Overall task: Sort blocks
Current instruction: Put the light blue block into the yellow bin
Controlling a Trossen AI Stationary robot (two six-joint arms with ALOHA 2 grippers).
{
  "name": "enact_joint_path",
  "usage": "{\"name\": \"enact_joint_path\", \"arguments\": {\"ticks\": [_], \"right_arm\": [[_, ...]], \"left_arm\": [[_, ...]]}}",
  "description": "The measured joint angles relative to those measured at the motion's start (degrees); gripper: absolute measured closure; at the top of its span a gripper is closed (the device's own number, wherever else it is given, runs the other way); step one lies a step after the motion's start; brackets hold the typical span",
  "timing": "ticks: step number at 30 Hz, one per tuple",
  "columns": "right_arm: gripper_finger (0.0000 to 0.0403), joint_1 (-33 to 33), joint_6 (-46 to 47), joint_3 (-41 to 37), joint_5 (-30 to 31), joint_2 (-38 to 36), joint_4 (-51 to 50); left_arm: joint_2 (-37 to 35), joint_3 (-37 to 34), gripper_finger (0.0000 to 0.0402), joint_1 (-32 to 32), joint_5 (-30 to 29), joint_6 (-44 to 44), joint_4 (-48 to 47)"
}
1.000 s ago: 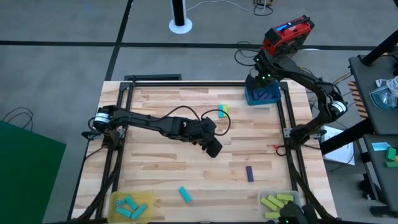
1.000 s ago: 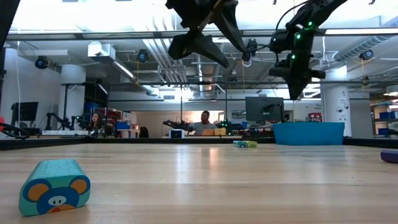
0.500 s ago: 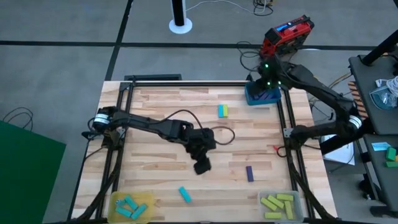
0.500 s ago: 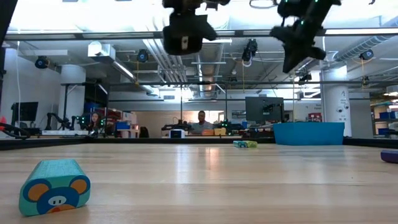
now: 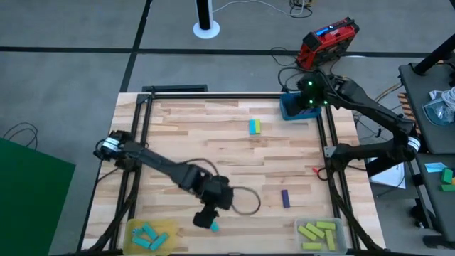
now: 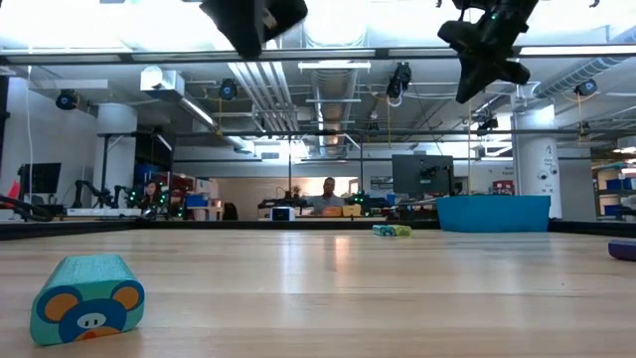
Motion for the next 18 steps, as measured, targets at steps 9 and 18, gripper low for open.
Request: {"name": "enact_joint_path", "arguments": {"ticks": [9, 18], "right_arm": [[0.0390, 0.02, 0.06, -2.31, 0.00, 0.63, -0.61], [0.0390, 0.39, 2.41, -4.88, -0.02, 0.32, -0.63]], "left_arm": [[0.89, -0.11, 0.0189, -4.14, -3.95, 2.90, -1.13], [6.33, -0.19, 0.0172, -5.63, -3.68, 4.24, -0.59]]}}
